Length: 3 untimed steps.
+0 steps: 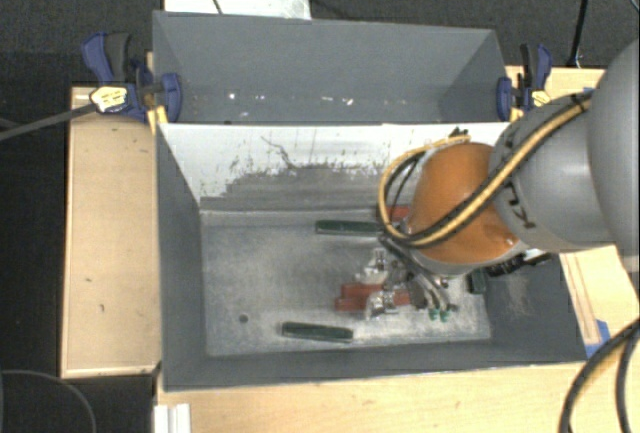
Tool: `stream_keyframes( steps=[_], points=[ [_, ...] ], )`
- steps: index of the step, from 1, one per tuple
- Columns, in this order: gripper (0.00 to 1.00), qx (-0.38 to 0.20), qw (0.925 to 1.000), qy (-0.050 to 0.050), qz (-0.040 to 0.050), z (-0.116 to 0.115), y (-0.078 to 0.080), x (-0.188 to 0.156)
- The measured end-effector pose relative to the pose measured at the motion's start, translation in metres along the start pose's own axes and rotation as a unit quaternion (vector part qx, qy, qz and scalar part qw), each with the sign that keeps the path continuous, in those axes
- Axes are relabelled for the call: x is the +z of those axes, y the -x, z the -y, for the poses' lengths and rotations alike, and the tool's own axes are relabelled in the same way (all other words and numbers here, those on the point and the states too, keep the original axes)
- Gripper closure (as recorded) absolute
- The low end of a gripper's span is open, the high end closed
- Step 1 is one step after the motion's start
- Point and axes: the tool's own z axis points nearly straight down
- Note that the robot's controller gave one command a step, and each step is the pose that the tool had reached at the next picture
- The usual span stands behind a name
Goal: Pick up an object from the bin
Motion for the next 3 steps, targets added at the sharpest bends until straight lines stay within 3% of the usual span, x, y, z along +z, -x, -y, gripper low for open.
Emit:
stream_keyframes(
  steps=[3],
  points=[
    [1.00, 0.000, 1.0000, 0.000, -0.0044, 0.0000, -0.0009, -0.0124]
  ],
)
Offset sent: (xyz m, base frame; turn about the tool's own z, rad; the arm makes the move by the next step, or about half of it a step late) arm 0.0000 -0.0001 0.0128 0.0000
